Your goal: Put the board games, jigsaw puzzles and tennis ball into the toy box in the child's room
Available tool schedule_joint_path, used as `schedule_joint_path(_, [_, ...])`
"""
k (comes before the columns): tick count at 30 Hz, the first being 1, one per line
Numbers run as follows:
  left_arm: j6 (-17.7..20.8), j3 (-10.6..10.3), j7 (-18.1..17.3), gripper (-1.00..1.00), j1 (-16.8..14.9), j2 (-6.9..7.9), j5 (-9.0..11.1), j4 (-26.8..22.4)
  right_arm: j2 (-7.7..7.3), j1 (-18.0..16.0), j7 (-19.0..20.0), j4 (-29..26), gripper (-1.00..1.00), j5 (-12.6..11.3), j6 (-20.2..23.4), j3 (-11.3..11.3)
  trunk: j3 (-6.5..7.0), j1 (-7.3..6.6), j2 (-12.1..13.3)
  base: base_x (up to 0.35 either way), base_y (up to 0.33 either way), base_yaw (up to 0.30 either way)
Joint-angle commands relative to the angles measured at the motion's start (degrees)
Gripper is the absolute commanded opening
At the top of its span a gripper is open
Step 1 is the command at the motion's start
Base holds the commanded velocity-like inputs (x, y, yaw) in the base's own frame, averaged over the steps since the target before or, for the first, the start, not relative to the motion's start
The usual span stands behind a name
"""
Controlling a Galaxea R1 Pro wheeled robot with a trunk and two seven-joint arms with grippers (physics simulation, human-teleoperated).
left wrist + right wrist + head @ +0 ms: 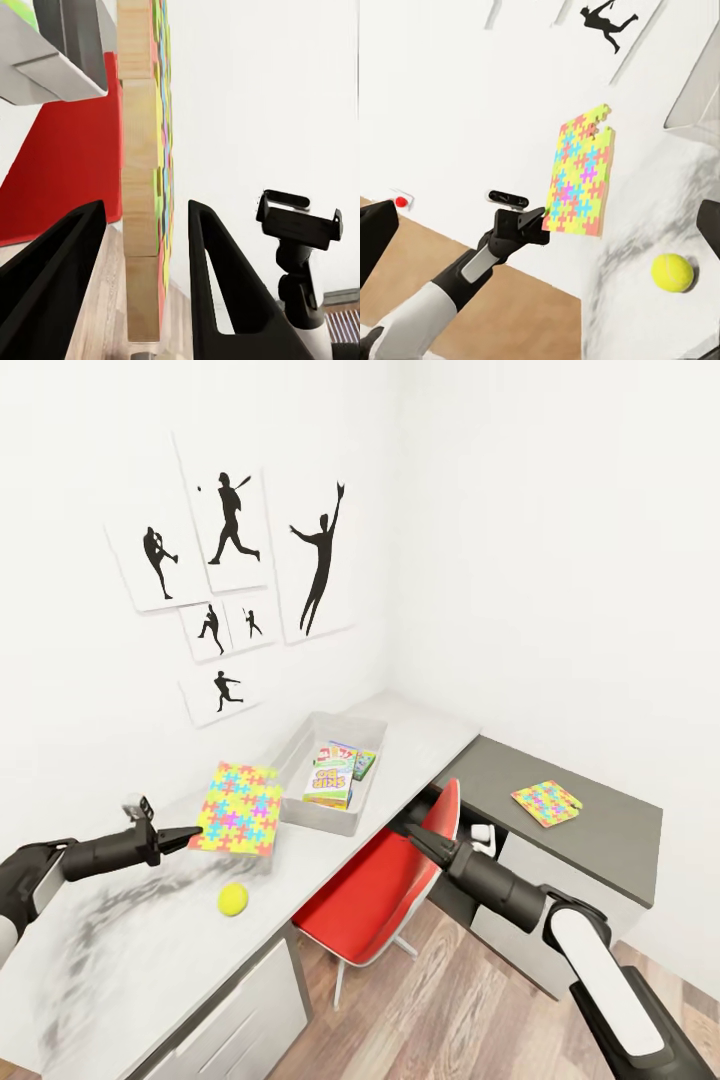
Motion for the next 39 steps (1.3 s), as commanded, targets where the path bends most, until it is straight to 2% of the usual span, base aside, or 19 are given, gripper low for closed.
schedule_joint_path(1, [0.62,0.11,-0.23,-1.00,-0.05,0.00,-0.02,-0.08,-0.12,-0.05,0.90,0.00,1.00,-0.18,0.17,-0.12,-0.12,0.04,-0.11,0.108,0.000,0.000])
schedule_joint_path(7, [0.22,0.20,-0.23,-1.00,-0.07,-0.19,-0.04,-0.25,-0.36,-0.05,3.60,0.38,1.00,-0.20,0.33,-2.32,-0.12,0.04,-0.11,0.128,0.000,0.000])
schedule_joint_path(22, [-0.07,0.43,-0.23,-1.00,-0.07,-0.50,0.04,-0.50,-0.32,-0.05,3.74,0.48,1.00,-0.12,0.19,-2.50,0.11,0.04,-0.11,0.035,-0.037,-0.076])
schedule_joint_path(28, [0.64,0.12,-0.23,-1.00,-0.07,-0.54,0.12,-5.91,-0.35,-0.05,3.74,0.45,1.00,-0.11,0.18,-2.52,0.12,0.04,-0.11,0.046,-0.068,-0.004])
schedule_joint_path(33, [1.91,0.18,-0.23,-1.00,-0.07,-0.66,0.10,-6.83,-0.37,-0.05,3.74,0.46,1.00,-0.11,0.18,-2.52,0.12,0.04,-0.11,0.196,-0.075,0.000])
schedule_joint_path(35, [2.25,0.10,-0.23,-1.00,-0.15,-1.15,0.08,-7.02,-0.37,-0.05,3.75,0.45,1.00,-0.11,0.18,-2.52,0.12,0.04,-0.11,0.148,-0.060,0.000])
schedule_joint_path(39, [2.39,0.04,-0.23,-1.00,-0.67,-3.18,-0.14,-7.14,-0.37,-0.05,3.80,0.44,1.00,-0.11,0.18,-2.52,0.12,0.04,-0.11,0.057,-0.015,0.000])
